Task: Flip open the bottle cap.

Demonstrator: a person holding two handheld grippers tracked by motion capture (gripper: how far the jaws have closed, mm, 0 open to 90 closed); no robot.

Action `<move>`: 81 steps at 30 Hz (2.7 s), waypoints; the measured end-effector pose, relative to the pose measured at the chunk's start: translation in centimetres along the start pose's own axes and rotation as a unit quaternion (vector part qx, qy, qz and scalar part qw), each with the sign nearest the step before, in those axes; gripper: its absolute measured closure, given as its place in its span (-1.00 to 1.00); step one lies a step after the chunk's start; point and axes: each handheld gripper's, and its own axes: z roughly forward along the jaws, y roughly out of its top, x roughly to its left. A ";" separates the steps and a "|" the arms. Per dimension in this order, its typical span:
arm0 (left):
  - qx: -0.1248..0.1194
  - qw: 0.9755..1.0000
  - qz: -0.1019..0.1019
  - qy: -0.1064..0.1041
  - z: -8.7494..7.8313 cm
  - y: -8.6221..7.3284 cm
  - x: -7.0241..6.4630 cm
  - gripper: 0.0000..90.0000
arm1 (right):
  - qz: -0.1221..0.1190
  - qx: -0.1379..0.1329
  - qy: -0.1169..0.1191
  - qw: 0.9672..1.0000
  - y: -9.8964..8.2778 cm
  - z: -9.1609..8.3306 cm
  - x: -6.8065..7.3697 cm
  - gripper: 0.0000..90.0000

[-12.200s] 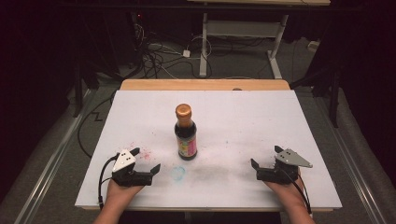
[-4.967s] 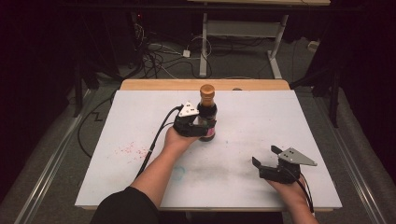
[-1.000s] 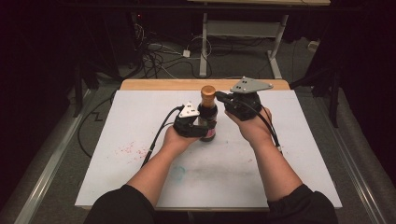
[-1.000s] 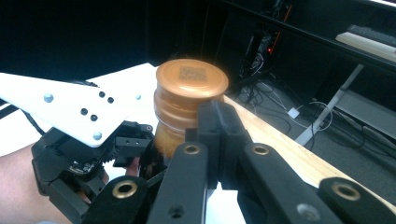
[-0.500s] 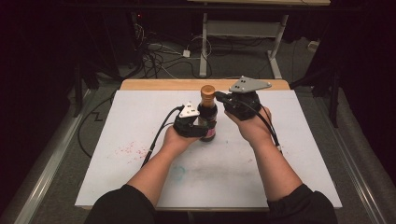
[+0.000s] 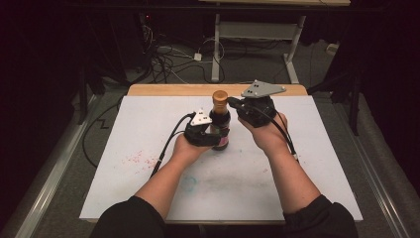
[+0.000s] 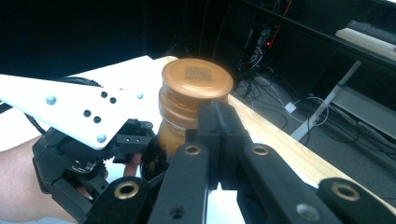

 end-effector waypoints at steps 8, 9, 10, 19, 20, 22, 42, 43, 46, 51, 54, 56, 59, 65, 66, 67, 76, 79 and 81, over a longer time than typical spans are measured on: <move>-0.001 1.000 0.001 0.001 0.0 0.0 0.0 -0.32 | 0.001 0.002 -0.002 1.000 0.1 0.0 0.0 1.00; -0.001 1.000 0.001 0.001 0.0 0.0 0.0 -0.32 | 0.002 0.002 -0.002 1.000 0.1 0.0 0.0 1.00; -0.001 1.000 0.001 0.002 0.0 0.0 0.0 -0.32 | 0.002 0.002 -0.003 1.000 0.1 0.1 0.1 1.00; -0.002 1.000 0.004 0.003 0.0 -0.1 0.0 -0.32 | -0.005 0.007 -0.006 1.000 0.3 0.2 0.1 1.00; -0.002 1.000 0.003 0.003 0.0 -0.1 0.0 -0.32 | -0.006 0.008 -0.006 1.000 0.4 0.2 0.1 1.00; -0.001 1.000 0.004 0.002 0.0 -0.1 0.1 -0.32 | -0.006 0.009 -0.005 1.000 0.4 0.2 0.1 1.00; 0.007 1.000 0.014 0.001 0.2 -0.1 -0.1 -0.34 | -0.022 -0.067 0.005 0.998 4.1 -2.8 1.2 1.00; 0.006 1.000 0.014 0.001 0.2 -0.2 -0.2 -0.34 | -0.018 -0.064 0.008 0.998 3.8 -2.6 1.1 1.00; 0.006 1.000 0.015 0.001 0.2 -0.2 -0.1 -0.34 | -0.013 -0.052 0.006 0.999 3.1 -2.3 1.0 1.00; 0.006 1.000 0.014 -0.001 0.2 -0.2 -0.1 -0.35 | 0.007 -0.026 0.005 1.000 0.9 -2.0 -0.1 1.00; 0.006 1.000 0.013 -0.001 0.1 -0.2 0.0 -0.35 | 0.009 -0.012 0.005 1.000 0.2 -1.7 -0.4 1.00; 0.006 1.000 0.015 -0.001 0.1 -0.2 0.0 -0.35 | 0.011 -0.004 0.007 1.000 -0.2 -1.4 -0.5 1.00; 0.005 1.000 0.015 -0.002 0.1 -0.2 0.0 -0.35 | 0.009 0.002 0.009 1.000 -0.2 -1.1 -0.5 1.00; 0.003 1.000 0.014 -0.002 0.1 -0.2 0.0 -0.35 | 0.004 0.009 0.011 1.000 0.0 -0.8 -0.4 1.00; 0.003 1.000 0.015 -0.002 0.1 -0.2 0.0 -0.35 | 0.003 0.010 0.011 1.000 0.1 -0.7 -0.3 1.00; 0.003 1.000 0.014 -0.002 0.1 -0.2 0.0 -0.35 | -0.001 0.012 0.008 1.000 0.1 -0.7 -0.4 1.00; 0.002 1.000 0.013 0.000 0.1 -0.2 -0.1 -0.35 | -0.005 0.022 0.014 1.000 0.4 -0.6 -0.2 1.00; 0.002 1.000 0.013 0.000 0.1 -0.2 -0.1 -0.35 | -0.008 0.026 0.014 1.000 0.5 -0.5 -0.1 1.00; 0.002 1.000 0.013 0.000 0.1 -0.2 -0.1 -0.35 | -0.009 0.027 0.012 1.000 0.5 -0.5 -0.1 1.00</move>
